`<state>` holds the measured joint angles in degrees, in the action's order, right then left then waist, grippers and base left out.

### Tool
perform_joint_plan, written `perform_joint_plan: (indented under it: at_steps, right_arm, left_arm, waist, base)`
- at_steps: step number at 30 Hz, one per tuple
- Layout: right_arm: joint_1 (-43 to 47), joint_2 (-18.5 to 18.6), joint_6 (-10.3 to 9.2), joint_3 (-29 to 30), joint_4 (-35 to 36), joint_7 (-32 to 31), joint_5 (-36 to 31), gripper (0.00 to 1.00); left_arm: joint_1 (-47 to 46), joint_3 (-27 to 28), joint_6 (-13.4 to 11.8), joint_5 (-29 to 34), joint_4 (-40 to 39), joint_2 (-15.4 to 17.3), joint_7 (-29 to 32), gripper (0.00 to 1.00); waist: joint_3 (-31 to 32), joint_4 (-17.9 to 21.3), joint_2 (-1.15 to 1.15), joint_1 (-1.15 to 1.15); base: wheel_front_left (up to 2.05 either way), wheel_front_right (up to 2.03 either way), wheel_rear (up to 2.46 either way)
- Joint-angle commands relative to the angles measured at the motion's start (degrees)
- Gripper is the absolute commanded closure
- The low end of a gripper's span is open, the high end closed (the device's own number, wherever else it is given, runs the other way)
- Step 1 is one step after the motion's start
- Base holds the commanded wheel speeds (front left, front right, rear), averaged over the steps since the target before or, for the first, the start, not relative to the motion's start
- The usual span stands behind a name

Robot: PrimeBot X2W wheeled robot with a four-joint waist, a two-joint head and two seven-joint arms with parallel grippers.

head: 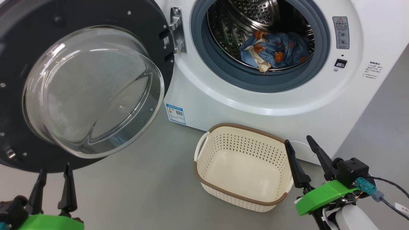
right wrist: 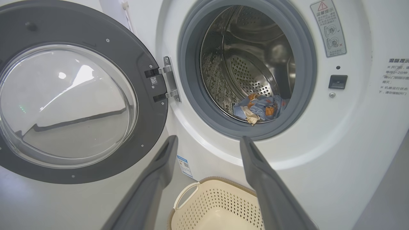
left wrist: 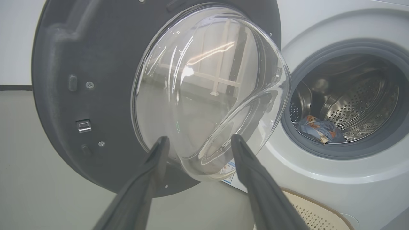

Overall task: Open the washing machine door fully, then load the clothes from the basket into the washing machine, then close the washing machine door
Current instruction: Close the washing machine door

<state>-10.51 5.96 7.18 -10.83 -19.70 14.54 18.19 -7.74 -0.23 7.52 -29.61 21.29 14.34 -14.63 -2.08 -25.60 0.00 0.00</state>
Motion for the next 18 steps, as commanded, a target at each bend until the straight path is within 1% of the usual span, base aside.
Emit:
perform_joint_plan:
  at_steps: [1,7,8,10,11,15,18]
  right_arm:
    - [-1.79,0.44,0.31,-1.25,1.15,0.46,0.48,0.0]
    - [-1.96,0.32,0.31,-1.36,1.04,0.46,0.43,0.0]
    - [-1.95,0.3,0.31,-1.39,1.04,0.46,0.44,0.0]
    - [-1.91,0.28,0.31,-1.51,0.99,0.46,0.55,0.0]
    - [-1.89,0.28,0.31,-1.57,0.98,0.46,0.62,0.0]
    - [-1.71,0.34,0.31,-1.77,0.97,0.46,0.86,0.0]
    - [-1.48,0.46,0.31,-1.83,0.96,0.46,1.05,0.0]
  left_arm:
    - [-1.4,2.12,-0.03,-0.11,-1.09,1.42,-0.37,0.0]
    - [-1.41,2.34,-0.03,-0.24,-1.29,1.72,-0.37,0.0]
    - [-1.38,2.4,-0.03,-0.22,-1.31,1.74,-0.37,0.07]
    - [-1.32,2.48,-0.03,-0.19,-1.34,1.8,-0.37,0.64]
    - [-1.3,2.5,-0.03,-0.18,-1.36,1.85,-0.37,1.0]
    - [-1.36,2.44,-0.03,-0.41,-2.49,2.48,-0.37,1.0]
    - [-1.87,2.44,-0.03,-1.3,-4.54,3.62,-0.37,1.0]
  waist:
    - [-0.07,-0.07,0.0,0.0]
    - [-0.24,-0.16,0.0,0.0]
    - [-0.23,-0.14,0.0,0.0]
    - [-0.16,-0.05,0.0,0.0]
    - [-0.09,-0.01,0.0,0.0]
    - [0.27,0.19,0.0,0.0]
    - [0.53,0.24,0.0,0.0]
  base:
    - [0.0,0.0,0.0]
    - [0.0,0.0,0.0]
    - [0.0,0.0,0.0]
    - [0.0,0.0,0.0]
    - [0.0,0.0,0.0]
    - [0.0,0.0,0.0]
    - [0.0,0.0,0.0]
